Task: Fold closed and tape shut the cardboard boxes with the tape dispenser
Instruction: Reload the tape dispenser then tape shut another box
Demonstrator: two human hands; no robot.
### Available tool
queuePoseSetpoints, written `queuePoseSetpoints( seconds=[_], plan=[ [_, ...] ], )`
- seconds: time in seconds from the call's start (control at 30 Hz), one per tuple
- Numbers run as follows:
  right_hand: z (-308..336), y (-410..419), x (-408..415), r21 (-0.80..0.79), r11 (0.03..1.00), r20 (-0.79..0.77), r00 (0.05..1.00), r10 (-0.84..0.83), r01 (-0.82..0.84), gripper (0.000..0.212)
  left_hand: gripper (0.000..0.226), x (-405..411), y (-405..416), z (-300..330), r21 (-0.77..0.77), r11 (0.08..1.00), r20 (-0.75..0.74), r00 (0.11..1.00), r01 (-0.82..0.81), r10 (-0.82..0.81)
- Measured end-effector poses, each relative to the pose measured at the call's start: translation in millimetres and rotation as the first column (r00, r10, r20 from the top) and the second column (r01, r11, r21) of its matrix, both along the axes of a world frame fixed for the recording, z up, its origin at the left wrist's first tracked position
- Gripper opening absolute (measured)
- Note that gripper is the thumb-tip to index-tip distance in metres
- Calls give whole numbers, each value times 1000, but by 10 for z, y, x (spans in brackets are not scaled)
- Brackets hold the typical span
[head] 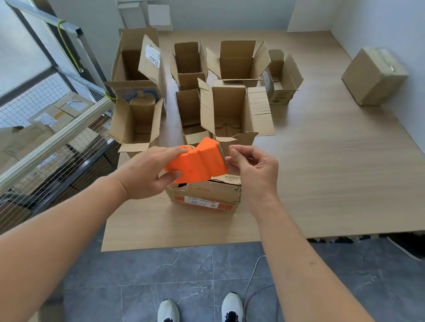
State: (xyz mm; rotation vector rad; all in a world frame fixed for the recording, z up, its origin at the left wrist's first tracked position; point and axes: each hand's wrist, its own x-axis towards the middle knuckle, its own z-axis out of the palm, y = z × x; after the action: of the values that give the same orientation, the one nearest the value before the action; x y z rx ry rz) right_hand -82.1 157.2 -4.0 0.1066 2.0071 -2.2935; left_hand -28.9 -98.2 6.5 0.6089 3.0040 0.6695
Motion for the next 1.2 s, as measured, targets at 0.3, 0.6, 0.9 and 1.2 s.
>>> queuePoseSetpoints(
  seconds=[0.3,0.6,0.9,1.2],
  plan=[
    [-155,356,-39,-114,973,417,898,-139,203,6,65,-201,84,163,204,979,68,998,-24,10],
    [-613,406,149,21,980,534,827,-178,198,3,52,-539,251,63,42,998,347,936,43,-55],
    [-831,364,161,74,954,525,802,-284,289,14,52,-697,343,-125,-17,998,410,911,62,-49],
    [-984,357,107,11,957,610,756,-237,291,8,48,-738,384,-223,-9,998,355,933,60,-53]
  ],
)
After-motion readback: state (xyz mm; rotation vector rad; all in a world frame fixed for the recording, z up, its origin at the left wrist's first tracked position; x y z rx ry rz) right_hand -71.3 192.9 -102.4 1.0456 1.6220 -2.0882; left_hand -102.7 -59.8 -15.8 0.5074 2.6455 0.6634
